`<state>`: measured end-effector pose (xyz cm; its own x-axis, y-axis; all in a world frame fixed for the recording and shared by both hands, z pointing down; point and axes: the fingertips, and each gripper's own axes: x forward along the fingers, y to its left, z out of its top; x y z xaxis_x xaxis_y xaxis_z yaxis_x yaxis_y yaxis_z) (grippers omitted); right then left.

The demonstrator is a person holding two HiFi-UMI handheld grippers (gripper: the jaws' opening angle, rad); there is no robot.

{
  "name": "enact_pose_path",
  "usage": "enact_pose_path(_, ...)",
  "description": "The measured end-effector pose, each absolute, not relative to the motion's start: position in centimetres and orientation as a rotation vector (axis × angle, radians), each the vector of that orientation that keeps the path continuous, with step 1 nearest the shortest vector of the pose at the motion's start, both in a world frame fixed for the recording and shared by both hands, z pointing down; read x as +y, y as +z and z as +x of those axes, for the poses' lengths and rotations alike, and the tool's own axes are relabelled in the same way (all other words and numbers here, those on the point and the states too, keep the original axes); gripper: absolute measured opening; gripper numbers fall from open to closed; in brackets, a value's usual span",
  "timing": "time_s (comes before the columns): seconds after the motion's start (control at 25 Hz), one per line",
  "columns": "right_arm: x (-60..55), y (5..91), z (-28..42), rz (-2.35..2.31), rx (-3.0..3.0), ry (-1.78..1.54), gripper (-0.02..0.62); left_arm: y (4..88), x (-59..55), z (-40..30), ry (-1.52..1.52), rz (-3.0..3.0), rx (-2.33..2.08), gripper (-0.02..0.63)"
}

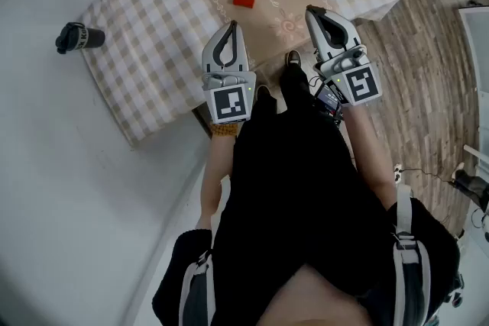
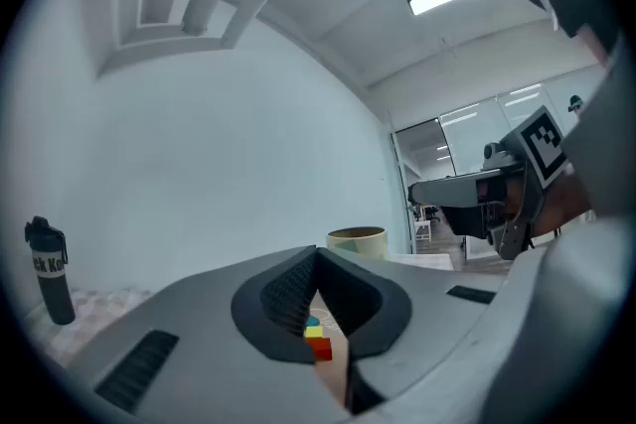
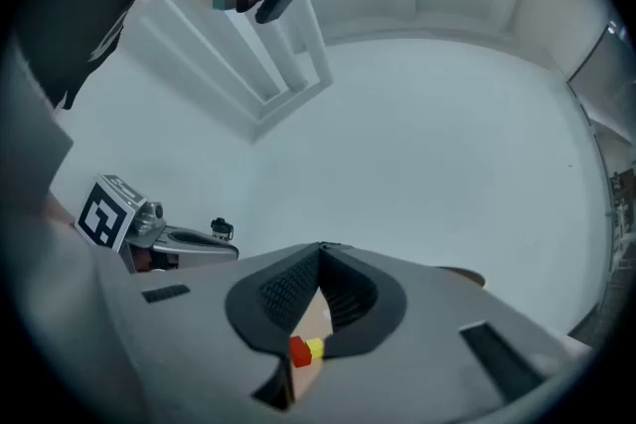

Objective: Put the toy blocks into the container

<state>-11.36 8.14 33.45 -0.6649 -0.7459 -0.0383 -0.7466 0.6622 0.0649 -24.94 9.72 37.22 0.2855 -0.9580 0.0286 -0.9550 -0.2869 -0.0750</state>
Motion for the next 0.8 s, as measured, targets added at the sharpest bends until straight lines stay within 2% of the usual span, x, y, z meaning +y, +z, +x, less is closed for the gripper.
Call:
enact_pose_path(0.44,4.4,35.0,-11.4,-1.194,2.888,-0.016,0.0,39.4,6.4,-23.9,-0.233,-2.485,1.835,0.015)
enact_pose_path(0.52,3.5,35.7,-11.1,-1.195,2.908,-0.031,0.0,40.2,5.6,-23.4,-0.262,-2.498,1.817,0.067)
enact_pose_path(0.8,0.4,37.8,-11.3,-1.129,2.975,-0.081,0.0,43.6,3.0,-23.9,-0.394,-2.508,1.879,0.067)
